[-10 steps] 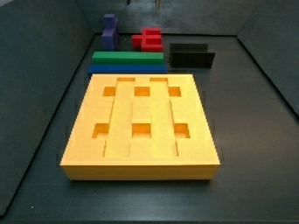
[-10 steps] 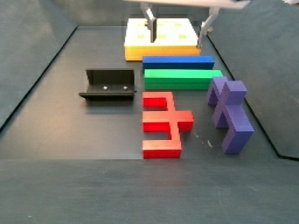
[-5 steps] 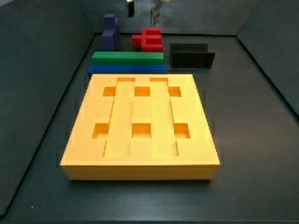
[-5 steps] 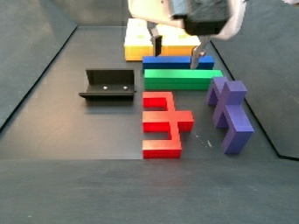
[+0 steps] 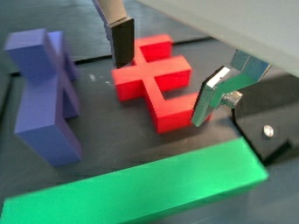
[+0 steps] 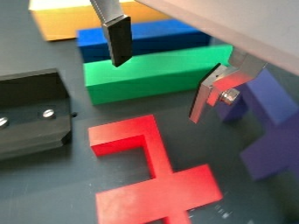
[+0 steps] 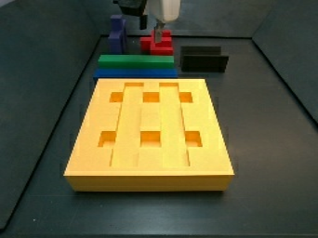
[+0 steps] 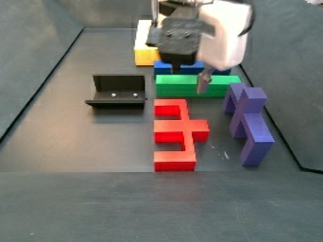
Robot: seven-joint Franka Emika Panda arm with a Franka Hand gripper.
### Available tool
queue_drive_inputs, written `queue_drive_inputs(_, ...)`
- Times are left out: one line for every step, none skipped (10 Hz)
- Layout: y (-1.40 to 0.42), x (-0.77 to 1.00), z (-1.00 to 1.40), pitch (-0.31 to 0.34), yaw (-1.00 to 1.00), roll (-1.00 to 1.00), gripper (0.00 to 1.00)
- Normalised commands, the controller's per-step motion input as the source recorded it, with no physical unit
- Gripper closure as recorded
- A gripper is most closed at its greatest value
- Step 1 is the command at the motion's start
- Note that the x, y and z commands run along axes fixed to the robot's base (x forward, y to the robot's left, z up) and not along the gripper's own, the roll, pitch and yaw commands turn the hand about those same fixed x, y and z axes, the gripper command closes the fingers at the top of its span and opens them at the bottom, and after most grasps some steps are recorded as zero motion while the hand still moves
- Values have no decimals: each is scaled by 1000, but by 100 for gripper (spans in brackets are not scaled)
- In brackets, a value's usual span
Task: Pick up the green object. Move up. Move to above the board. Insert the green object.
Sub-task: Pick up the green object.
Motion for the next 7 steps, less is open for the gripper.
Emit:
queue_drive_inputs(0, 0, -271, 11, -1000, 0, 0)
queue_drive_inputs(-11, 0, -180, 0, -1000, 0, 0)
queue_drive_inputs(-220, 0, 0, 0, -943, -9, 0)
queue_drive_inputs(-634, 0, 3, 0, -600, 0, 0)
queue_drive_inputs(-763, -17, 74, 0, -457, 0, 0)
queue_drive_inputs(-709, -123, 69, -10, -443, 0, 0)
queue_drive_inputs(-357, -251, -6, -74, -620, -30, 0)
